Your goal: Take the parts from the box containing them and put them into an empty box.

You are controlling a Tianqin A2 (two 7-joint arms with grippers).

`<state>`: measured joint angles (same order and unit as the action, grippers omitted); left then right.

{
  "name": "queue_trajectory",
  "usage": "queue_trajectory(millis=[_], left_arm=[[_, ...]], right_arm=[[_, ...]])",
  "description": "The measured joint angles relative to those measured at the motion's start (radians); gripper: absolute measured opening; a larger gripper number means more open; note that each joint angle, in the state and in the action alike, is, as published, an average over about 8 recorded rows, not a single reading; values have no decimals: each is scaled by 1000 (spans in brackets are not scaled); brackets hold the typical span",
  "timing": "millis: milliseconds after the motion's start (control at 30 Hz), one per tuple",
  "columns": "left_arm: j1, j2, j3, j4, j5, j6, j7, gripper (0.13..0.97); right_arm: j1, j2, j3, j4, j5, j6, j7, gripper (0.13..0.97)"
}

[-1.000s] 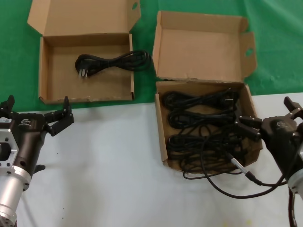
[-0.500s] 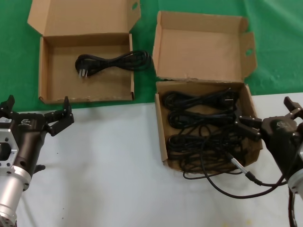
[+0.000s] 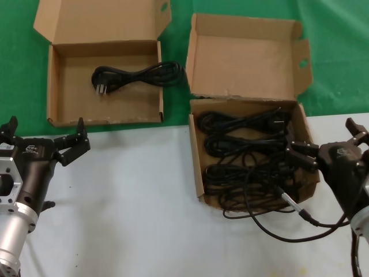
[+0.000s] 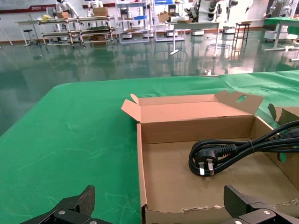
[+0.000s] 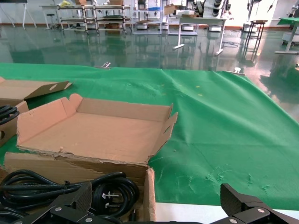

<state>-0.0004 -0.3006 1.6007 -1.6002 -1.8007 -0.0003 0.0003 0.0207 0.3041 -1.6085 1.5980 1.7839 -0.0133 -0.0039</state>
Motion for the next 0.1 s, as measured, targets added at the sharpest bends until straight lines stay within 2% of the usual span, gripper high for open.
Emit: queue_trajectory(millis=[100], left_arm=[[0,0,0,0,0,0,0,966]], right_arm=[[0,0,0,0,0,0,0,966]])
